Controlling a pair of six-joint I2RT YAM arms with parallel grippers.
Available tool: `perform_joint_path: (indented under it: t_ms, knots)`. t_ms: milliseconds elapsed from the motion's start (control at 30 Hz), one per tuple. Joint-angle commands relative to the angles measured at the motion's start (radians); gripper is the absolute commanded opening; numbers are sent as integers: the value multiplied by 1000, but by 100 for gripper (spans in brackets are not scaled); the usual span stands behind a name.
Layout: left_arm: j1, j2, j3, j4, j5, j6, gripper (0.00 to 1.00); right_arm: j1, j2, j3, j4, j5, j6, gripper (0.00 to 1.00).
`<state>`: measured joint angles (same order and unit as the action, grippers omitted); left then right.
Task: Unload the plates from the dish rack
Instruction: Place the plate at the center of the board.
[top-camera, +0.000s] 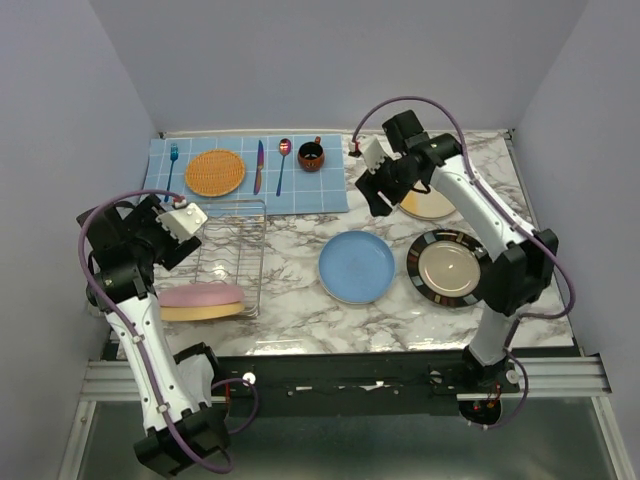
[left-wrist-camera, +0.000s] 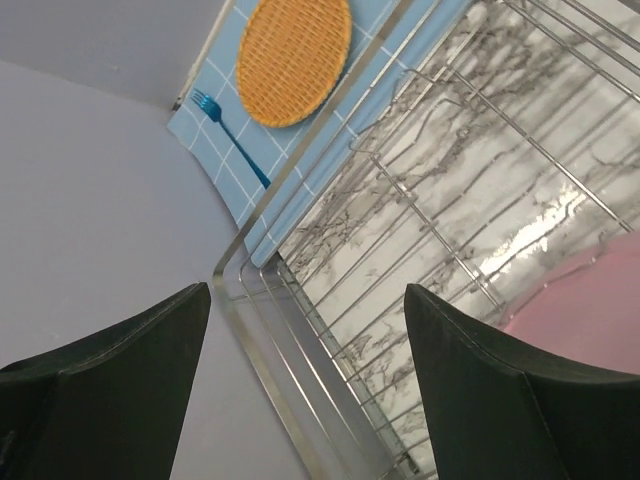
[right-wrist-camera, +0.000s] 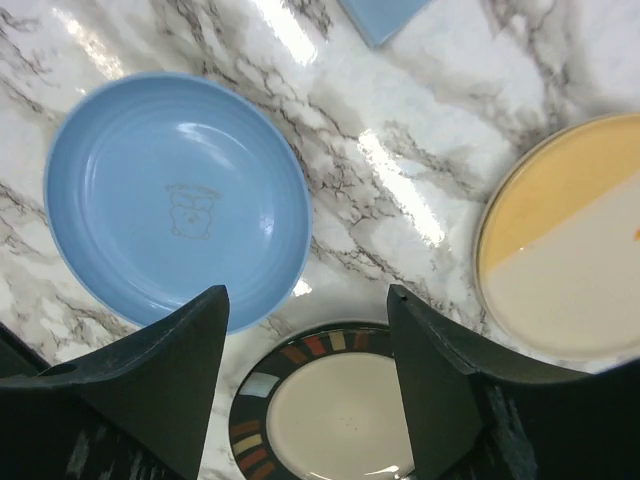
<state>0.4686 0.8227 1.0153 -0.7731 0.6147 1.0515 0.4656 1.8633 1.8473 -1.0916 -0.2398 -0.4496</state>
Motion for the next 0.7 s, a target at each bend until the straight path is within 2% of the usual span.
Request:
perform_joint_path:
  t_ms: [0, 33, 200, 300, 467, 567, 667]
  knots:
    - [-5, 24, 101, -412, 48, 344, 87, 48, -142, -107, 140, 63, 41, 73]
    - [-8, 30, 129, -457, 28, 425, 87, 62, -159, -131, 157, 62, 43, 73]
    - [-10, -5, 157, -665, -87, 571, 85, 77, -219, -253, 214, 47, 55, 73]
    - [-16, -106, 82, -646, -102, 594, 85, 77, -227, -312, 255, 37, 54, 73]
    - [-18, -232, -98, -482, -103, 529, 84, 79, -205, -338, 283, 1, 61, 73]
    - [-18, -217, -72, -428, -23, 428, 84, 80, -202, -349, 295, -27, 61, 73]
    - [-19, -125, 14, -408, 17, 300, 83, 81, -213, -376, 308, -47, 57, 73]
